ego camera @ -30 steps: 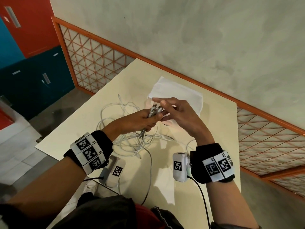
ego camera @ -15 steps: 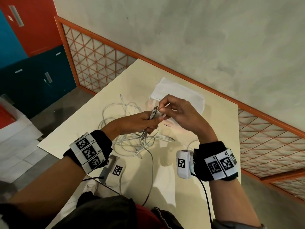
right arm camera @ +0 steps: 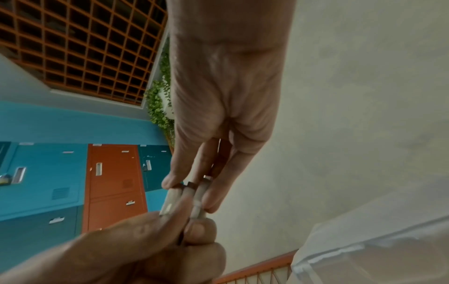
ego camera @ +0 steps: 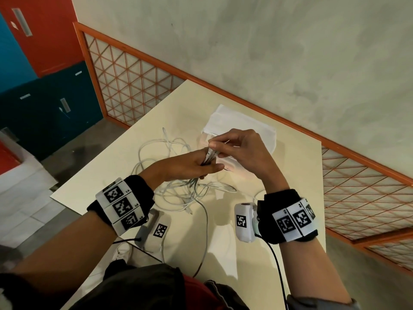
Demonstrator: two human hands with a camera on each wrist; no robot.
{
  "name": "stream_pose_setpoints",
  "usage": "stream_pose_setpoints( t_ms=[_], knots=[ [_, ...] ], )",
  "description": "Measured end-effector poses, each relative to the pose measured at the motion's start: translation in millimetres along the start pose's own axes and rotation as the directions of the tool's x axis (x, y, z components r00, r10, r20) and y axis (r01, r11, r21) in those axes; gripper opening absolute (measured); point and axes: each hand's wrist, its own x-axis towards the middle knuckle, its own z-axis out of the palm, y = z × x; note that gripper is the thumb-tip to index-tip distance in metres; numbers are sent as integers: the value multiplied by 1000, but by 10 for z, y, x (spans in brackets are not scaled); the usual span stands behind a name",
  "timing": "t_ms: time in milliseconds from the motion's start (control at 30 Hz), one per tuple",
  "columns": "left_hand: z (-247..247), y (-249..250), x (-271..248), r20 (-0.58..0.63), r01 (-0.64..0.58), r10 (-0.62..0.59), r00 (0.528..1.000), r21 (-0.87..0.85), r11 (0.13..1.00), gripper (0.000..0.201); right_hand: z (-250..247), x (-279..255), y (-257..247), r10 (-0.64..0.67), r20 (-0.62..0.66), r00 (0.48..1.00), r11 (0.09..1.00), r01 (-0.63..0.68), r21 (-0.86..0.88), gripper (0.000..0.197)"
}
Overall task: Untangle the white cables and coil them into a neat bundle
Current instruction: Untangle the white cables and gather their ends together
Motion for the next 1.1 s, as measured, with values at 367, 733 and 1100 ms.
stream_pose_setpoints(
  t_ms=[367,733,1100],
  knots=[
    [-32,105,14,-131,-145,95,987,-460,876,34,194,-119,232,88,189,978,975,-123,185,64],
    [-223,343,-32,-236,-378,296,926,-601,704,36,403,-85,410,89,211,973,983,-51,-179,32],
    [-315,98,-79,-372,-203,211,904,59,977,33,-113,-155,560,212,54,976,922,-181,-343,36]
  ],
)
